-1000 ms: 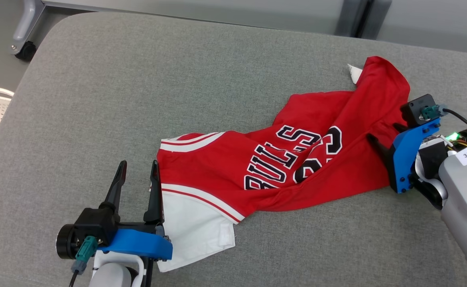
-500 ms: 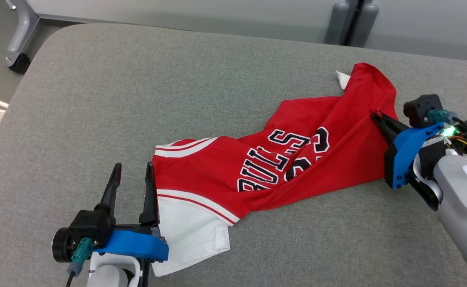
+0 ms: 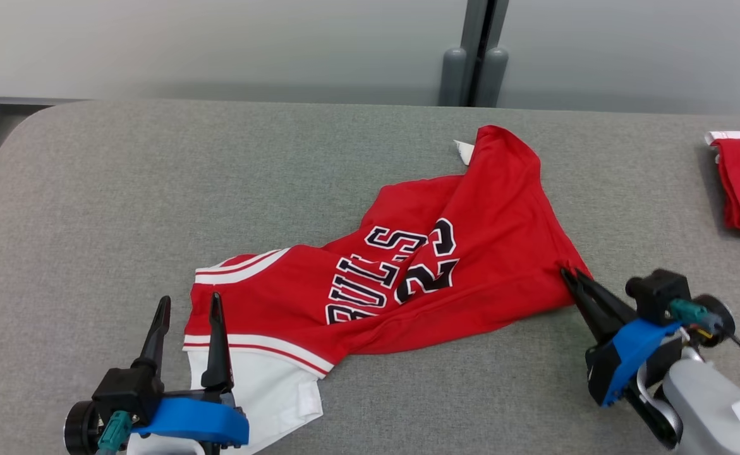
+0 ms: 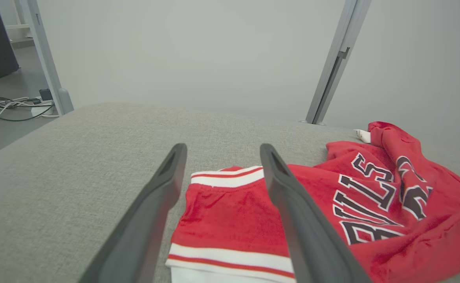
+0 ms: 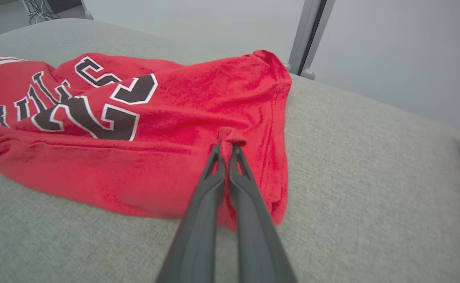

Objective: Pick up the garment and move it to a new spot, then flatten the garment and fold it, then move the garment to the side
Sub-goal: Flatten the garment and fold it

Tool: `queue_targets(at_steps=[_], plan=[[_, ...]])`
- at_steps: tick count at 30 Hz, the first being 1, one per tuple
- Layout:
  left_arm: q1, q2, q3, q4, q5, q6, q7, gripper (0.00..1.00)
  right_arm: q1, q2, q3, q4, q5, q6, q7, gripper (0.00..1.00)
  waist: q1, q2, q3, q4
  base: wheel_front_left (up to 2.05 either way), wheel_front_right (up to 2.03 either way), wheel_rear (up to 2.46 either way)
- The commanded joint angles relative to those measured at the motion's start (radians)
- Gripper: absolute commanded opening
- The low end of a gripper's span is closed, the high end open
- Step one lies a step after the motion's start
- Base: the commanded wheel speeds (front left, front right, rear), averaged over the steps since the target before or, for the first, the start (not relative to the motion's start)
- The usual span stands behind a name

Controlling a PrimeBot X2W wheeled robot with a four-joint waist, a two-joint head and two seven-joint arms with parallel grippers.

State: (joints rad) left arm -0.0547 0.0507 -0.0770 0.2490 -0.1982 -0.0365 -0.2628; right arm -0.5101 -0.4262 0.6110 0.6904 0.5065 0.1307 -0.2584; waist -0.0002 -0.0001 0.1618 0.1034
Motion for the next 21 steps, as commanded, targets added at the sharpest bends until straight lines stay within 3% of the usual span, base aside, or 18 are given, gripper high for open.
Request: queue_targets(at_steps=[1, 8, 9, 10, 11, 21], plan=[[0.011, 0.000, 0.003, -0.006, 0.007, -0.005, -0.003, 1.00, 0.052, 0.001, -0.020, -0.032, -0.012, 0.000, -0.007, 0.00, 0.0002, 0.0001, -0.012, -0.018, 0.00, 0.00, 0.00], [0.026, 0.000, -0.003, -0.014, 0.005, 0.002, -0.003, 1.00, 0.274, 0.038, -0.156, -0.205, -0.102, 0.000, -0.008, 0.00, 0.0002, 0.0001, -0.016, -0.048, 0.00, 0.00, 0.00], [0.026, 0.000, -0.002, -0.011, 0.005, -0.001, -0.003, 1.00, 0.304, 0.047, -0.173, -0.218, -0.114, 0.000, -0.008, 0.24, 0.0002, 0.0001, -0.019, -0.049, 0.00, 0.00, 0.00], [0.026, -0.001, -0.001, -0.008, 0.005, -0.004, -0.003, 1.00, 0.329, 0.061, -0.194, -0.231, -0.119, 0.000, -0.008, 0.95, 0.0002, 0.0001, -0.024, -0.050, 0.00, 0.00, 0.00], [0.028, 0.000, 0.000, -0.006, 0.005, -0.006, -0.003, 1.00, 0.355, 0.069, -0.209, -0.244, -0.126, 0.000, -0.008, 1.00, 0.0002, 0.0001, -0.029, -0.052, 0.00, 0.00, 0.00], [0.057, -0.001, 0.018, -0.001, 0.005, -0.015, -0.003, 1.00, 0.518, 0.126, -0.373, -0.395, -0.195, 0.000, -0.008, 1.00, 0.0002, 0.0001, -0.075, -0.070, 0.00, 0.00, 0.00]])
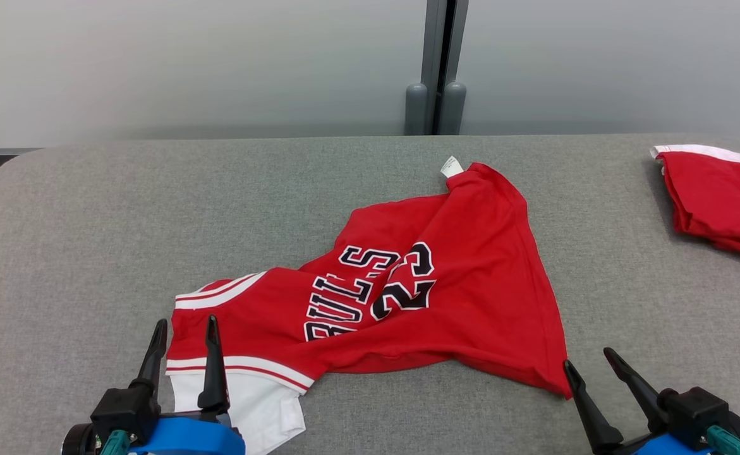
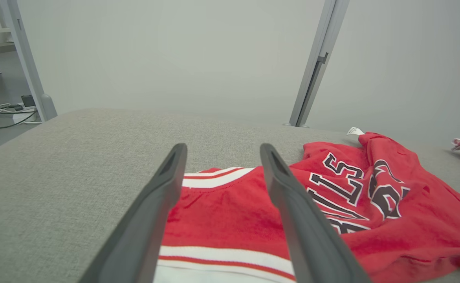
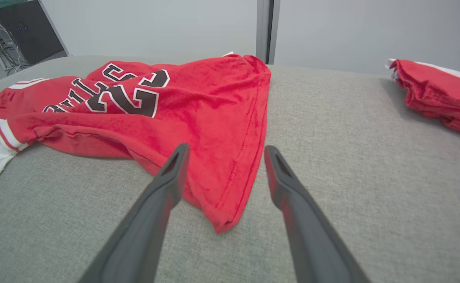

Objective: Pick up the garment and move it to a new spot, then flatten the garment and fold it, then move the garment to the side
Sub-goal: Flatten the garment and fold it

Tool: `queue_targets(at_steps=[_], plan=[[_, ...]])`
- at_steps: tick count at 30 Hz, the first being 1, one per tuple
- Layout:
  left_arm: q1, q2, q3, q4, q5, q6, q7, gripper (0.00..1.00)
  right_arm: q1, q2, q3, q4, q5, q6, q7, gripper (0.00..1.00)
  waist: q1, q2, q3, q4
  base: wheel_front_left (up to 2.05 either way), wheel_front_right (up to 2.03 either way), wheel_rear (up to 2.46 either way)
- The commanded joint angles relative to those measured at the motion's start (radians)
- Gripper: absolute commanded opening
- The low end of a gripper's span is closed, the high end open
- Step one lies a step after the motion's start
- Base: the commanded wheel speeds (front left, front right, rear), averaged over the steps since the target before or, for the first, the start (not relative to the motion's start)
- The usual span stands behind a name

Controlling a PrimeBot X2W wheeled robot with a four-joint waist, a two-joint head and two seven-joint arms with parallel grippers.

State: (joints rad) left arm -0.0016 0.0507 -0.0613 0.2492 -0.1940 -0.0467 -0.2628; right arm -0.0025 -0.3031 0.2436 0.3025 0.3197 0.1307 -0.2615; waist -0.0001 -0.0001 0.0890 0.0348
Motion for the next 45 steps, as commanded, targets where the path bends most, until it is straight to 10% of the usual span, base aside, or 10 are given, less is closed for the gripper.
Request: queue_targets(at_steps=[1, 18, 34, 45], plan=[[0.006, 0.000, 0.002, -0.002, 0.000, -0.004, -0.003, 1.00, 0.016, 0.004, -0.011, -0.012, -0.012, 0.000, -0.005, 1.00, 0.0001, 0.0001, -0.005, -0.002, 0.00, 0.00, 0.00], [-0.011, -0.001, 0.005, -0.010, 0.014, -0.011, -0.003, 1.00, -0.225, -0.026, -0.051, 0.045, -0.065, 0.000, 0.085, 1.00, 0.0001, 0.0001, 0.009, 0.025, 0.00, 0.00, 0.00], [-0.066, -0.001, -0.035, -0.008, -0.009, 0.000, -0.003, 1.00, -0.592, -0.057, 0.019, 0.372, -0.059, 0.000, 0.375, 1.00, 0.0001, 0.0001, 0.086, 0.117, 0.00, 0.00, 0.00], [-0.102, 0.000, -0.045, -0.012, -0.018, 0.001, -0.003, 1.00, -0.633, -0.031, 0.047, 0.576, -0.046, 0.000, 0.377, 1.00, 0.0001, 0.0001, 0.142, 0.146, 0.00, 0.00, 0.00]])
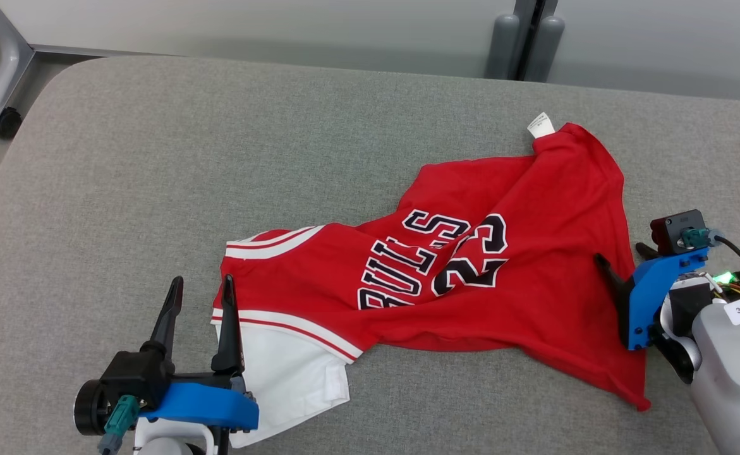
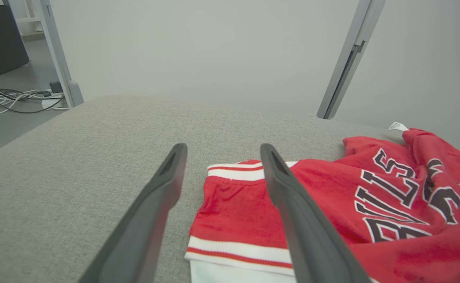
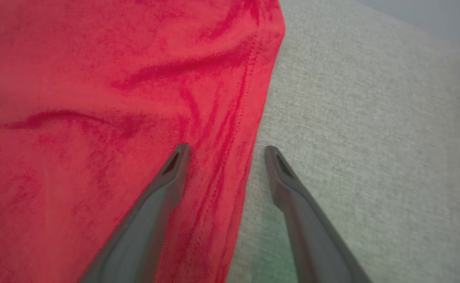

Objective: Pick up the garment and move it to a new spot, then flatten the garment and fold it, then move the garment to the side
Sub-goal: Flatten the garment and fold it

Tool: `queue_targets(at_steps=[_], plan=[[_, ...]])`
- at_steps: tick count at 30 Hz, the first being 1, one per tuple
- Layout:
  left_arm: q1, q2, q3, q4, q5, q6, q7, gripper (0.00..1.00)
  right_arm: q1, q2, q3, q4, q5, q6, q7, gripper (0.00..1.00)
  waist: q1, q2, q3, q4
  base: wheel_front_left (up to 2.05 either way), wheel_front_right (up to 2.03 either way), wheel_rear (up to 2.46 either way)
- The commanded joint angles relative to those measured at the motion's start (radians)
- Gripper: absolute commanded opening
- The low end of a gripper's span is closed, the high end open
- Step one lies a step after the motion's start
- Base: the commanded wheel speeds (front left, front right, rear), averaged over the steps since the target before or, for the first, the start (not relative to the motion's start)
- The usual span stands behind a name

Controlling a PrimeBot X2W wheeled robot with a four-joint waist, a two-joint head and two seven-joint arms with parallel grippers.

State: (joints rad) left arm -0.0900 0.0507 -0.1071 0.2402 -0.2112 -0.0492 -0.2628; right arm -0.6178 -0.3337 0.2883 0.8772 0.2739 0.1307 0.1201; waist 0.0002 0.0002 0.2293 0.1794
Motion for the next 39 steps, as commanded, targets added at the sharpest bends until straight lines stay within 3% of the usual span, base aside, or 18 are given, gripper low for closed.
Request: queue_targets(at_steps=[1, 8, 9, 11, 12, 13, 26, 30, 32, 39], plan=[[-0.017, -0.001, 0.000, -0.003, -0.001, 0.005, -0.003, 1.00, -0.018, 0.002, 0.007, 0.015, 0.001, 0.000, -0.004, 1.00, -0.0002, -0.0002, 0.003, 0.001, 0.00, 0.00, 0.00], [-0.021, -0.001, -0.011, 0.000, -0.002, 0.013, -0.003, 1.00, -0.011, 0.045, 0.061, 0.089, 0.032, 0.001, -0.017, 1.00, -0.0002, -0.0002, 0.012, -0.006, 0.00, 0.00, 0.00], [-0.023, -0.001, -0.014, 0.001, -0.004, 0.015, -0.003, 1.00, -0.013, 0.050, 0.070, 0.095, 0.034, 0.002, -0.022, 0.95, -0.0002, -0.0002, 0.014, -0.005, 0.00, 0.00, 0.00], [-0.029, 0.000, -0.018, 0.002, -0.008, 0.013, -0.003, 1.00, -0.021, 0.058, 0.089, 0.102, 0.041, 0.002, -0.034, 0.38, -0.0002, -0.0002, 0.017, -0.005, 0.00, 0.00, 0.00], [-0.032, 0.000, -0.020, 0.002, -0.009, 0.013, -0.003, 1.00, -0.025, 0.062, 0.097, 0.106, 0.046, 0.002, -0.040, 0.02, -0.0002, -0.0002, 0.019, -0.004, 0.00, 0.00, 0.00], [-0.034, 0.000, -0.020, 0.002, -0.008, 0.012, -0.003, 1.00, -0.030, 0.064, 0.102, 0.105, 0.052, 0.002, -0.050, 0.00, -0.0002, -0.0002, 0.021, -0.003, 0.00, 0.00, 0.00], [-0.053, -0.001, -0.026, 0.002, -0.018, 0.010, -0.003, 1.00, -0.238, -0.054, 0.055, 0.200, 0.010, 0.000, -0.178, 0.00, -0.0002, -0.0002, 0.052, 0.023, 0.00, 0.00, 0.00], [-0.060, -0.001, -0.032, 0.004, -0.021, 0.011, -0.003, 1.00, -0.282, -0.051, 0.030, 0.251, 0.005, 0.000, -0.213, 0.00, -0.0002, -0.0002, 0.053, 0.031, 0.00, 0.00, 0.00], [-0.056, -0.001, -0.033, 0.006, -0.021, 0.013, -0.003, 1.00, -0.291, -0.045, 0.022, 0.277, 0.014, 0.000, -0.220, 1.00, -0.0002, -0.0002, 0.050, 0.031, 0.00, 0.00, 0.00], [-0.028, 0.000, -0.009, 0.013, -0.003, 0.012, -0.003, 1.00, -0.228, -0.004, 0.035, 0.296, 0.045, 0.000, -0.329, 1.00, -0.0002, -0.0002, 0.005, -0.004, 0.00, 0.00, 0.00]])
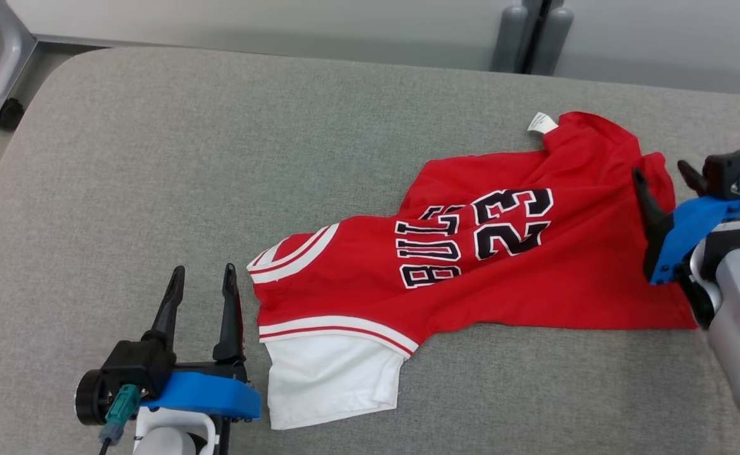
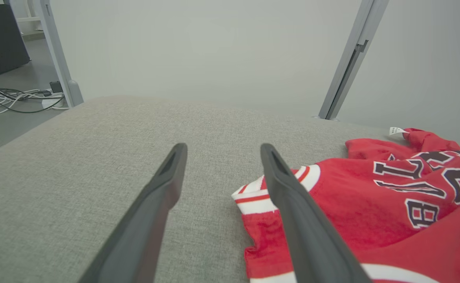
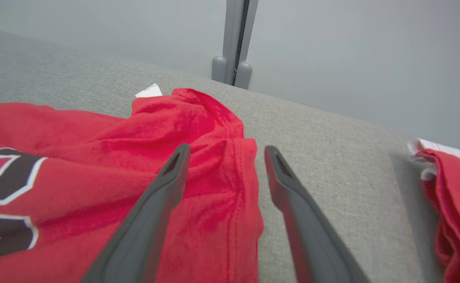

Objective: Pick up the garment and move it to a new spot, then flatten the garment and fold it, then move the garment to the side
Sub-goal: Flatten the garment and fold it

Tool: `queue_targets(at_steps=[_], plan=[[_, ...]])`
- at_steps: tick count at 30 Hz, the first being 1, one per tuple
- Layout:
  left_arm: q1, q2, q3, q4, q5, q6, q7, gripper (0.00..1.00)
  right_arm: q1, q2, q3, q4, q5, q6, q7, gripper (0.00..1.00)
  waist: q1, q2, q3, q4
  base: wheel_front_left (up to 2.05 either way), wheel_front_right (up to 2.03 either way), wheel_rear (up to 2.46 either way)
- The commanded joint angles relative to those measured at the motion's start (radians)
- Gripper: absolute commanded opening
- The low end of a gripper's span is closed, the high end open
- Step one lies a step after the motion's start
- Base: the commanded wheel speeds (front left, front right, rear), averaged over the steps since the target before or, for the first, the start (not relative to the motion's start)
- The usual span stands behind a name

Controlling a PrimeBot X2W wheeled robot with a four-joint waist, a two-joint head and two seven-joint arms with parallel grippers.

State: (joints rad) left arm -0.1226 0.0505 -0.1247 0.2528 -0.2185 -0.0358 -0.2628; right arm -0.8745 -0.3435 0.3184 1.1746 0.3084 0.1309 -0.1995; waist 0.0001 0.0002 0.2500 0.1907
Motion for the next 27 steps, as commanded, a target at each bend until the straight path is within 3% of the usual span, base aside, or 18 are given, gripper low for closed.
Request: queue_targets(at_steps=[1, 6, 10, 11, 12, 13, 21, 27], plan=[[0.009, 0.000, 0.012, -0.001, 0.009, -0.002, -0.003, 1.00, 0.043, 0.006, 0.011, -0.008, 0.014, 0.000, -0.024, 1.00, -0.0001, -0.0002, -0.025, -0.025, 0.00, 0.00, 0.00], [0.034, -0.001, 0.048, -0.010, 0.031, -0.011, -0.003, 1.00, 0.129, 0.009, 0.017, -0.083, 0.051, 0.000, -0.063, 1.00, -0.0001, -0.0002, -0.073, -0.086, 0.00, 0.00, 0.00], [0.050, 0.000, 0.071, -0.014, 0.045, -0.018, -0.003, 1.00, 0.236, 0.000, -0.022, -0.278, 0.076, 0.000, -0.066, 1.00, -0.0001, -0.0002, -0.099, -0.137, 0.00, 0.00, 0.00], [0.050, 0.000, 0.071, -0.014, 0.045, -0.018, -0.003, 1.00, 0.236, 0.000, -0.022, -0.278, 0.076, 0.000, -0.066, 1.00, -0.0001, -0.0002, -0.099, -0.137, 0.00, 0.00, 0.00], [0.058, 0.000, 0.075, -0.016, 0.052, -0.022, -0.003, 1.00, 0.305, 0.000, -0.053, -0.380, 0.069, 0.000, -0.066, 1.00, -0.0001, -0.0002, -0.110, -0.159, 0.00, 0.00, 0.00], [0.058, 0.000, 0.075, -0.016, 0.052, -0.022, -0.003, 1.00, 0.305, 0.000, -0.053, -0.380, 0.069, 0.000, -0.066, 1.00, -0.0001, -0.0002, -0.110, -0.159, 0.00, 0.00, 0.00], [0.087, 0.000, 0.106, -0.018, 0.068, -0.027, -0.003, 1.00, 0.560, 0.071, -0.202, -0.709, 0.017, 0.000, -0.066, 1.00, -0.0001, -0.0002, -0.147, -0.216, 0.00, 0.00, 0.00], [0.112, 0.000, 0.123, -0.014, 0.077, -0.032, -0.003, 1.00, 0.708, 0.141, -0.262, -0.862, -0.057, 0.000, -0.066, 1.00, -0.0001, -0.0002, -0.176, -0.228, 0.00, 0.00, 0.00]])
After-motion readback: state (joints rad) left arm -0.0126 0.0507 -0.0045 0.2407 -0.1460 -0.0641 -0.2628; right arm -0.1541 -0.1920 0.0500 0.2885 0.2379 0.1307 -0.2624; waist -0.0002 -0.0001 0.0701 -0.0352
